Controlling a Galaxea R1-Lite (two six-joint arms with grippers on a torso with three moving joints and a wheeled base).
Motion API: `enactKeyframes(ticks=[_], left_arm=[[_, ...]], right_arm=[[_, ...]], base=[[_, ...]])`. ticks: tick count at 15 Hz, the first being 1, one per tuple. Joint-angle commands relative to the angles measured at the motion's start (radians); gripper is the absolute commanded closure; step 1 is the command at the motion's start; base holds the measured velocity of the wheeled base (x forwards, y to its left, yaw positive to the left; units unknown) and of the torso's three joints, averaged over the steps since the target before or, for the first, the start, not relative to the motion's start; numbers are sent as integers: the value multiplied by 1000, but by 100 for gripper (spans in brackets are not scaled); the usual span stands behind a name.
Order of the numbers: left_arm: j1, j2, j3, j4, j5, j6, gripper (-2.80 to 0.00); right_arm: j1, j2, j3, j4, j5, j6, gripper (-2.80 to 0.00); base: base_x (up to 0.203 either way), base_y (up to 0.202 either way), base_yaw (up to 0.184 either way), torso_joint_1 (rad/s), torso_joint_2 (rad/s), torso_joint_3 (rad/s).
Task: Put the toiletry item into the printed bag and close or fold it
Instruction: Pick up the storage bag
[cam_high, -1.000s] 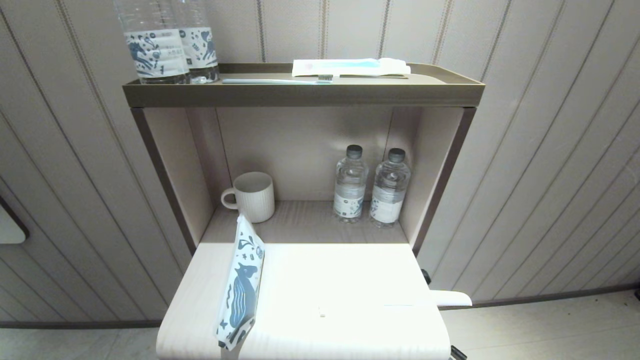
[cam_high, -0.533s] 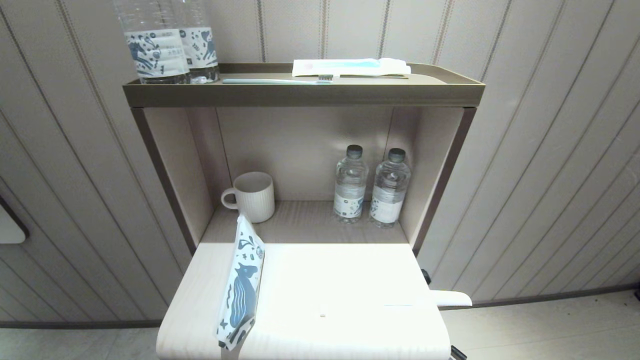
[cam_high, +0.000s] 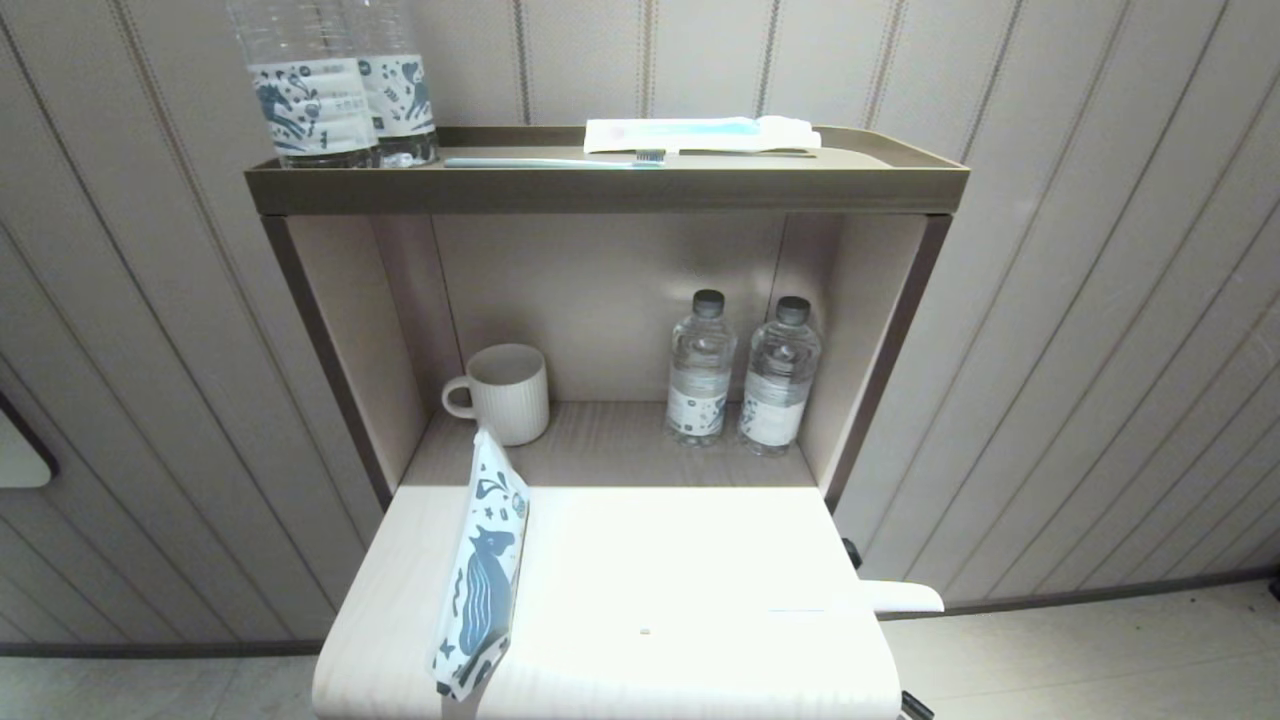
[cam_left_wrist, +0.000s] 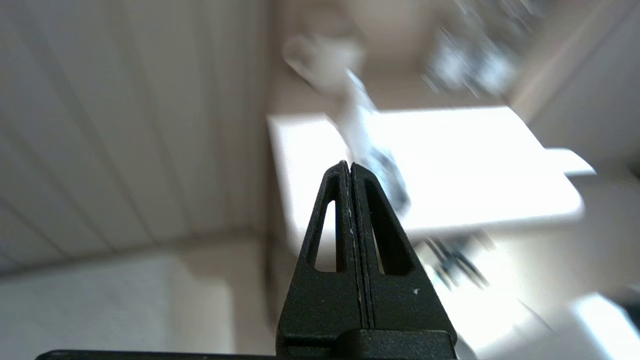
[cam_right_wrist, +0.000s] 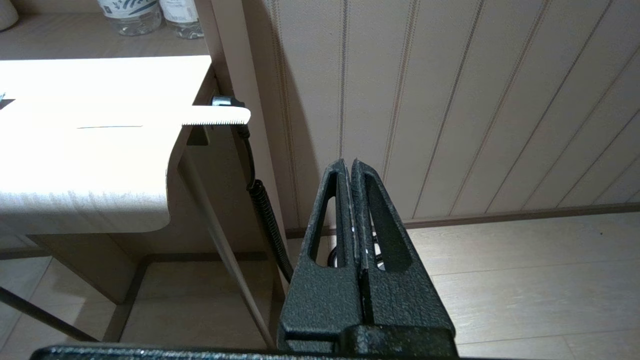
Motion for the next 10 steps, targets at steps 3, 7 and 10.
enactKeyframes(ticks=[3, 7, 10], left_arm=[[-15, 305, -252, 410, -188, 49, 0], [-103, 426, -197, 426, -220, 25, -280], [-240, 447, -211, 326, -190, -162, -280]], right_arm=[[0, 1, 0, 0, -1, 1, 0], [0, 1, -1, 1, -1, 1, 0], [0, 1, 0, 0, -1, 1, 0]], base=[[0, 0, 0, 0, 0, 0], [0, 0, 0, 0, 0, 0], [0, 0, 0, 0, 0, 0]])
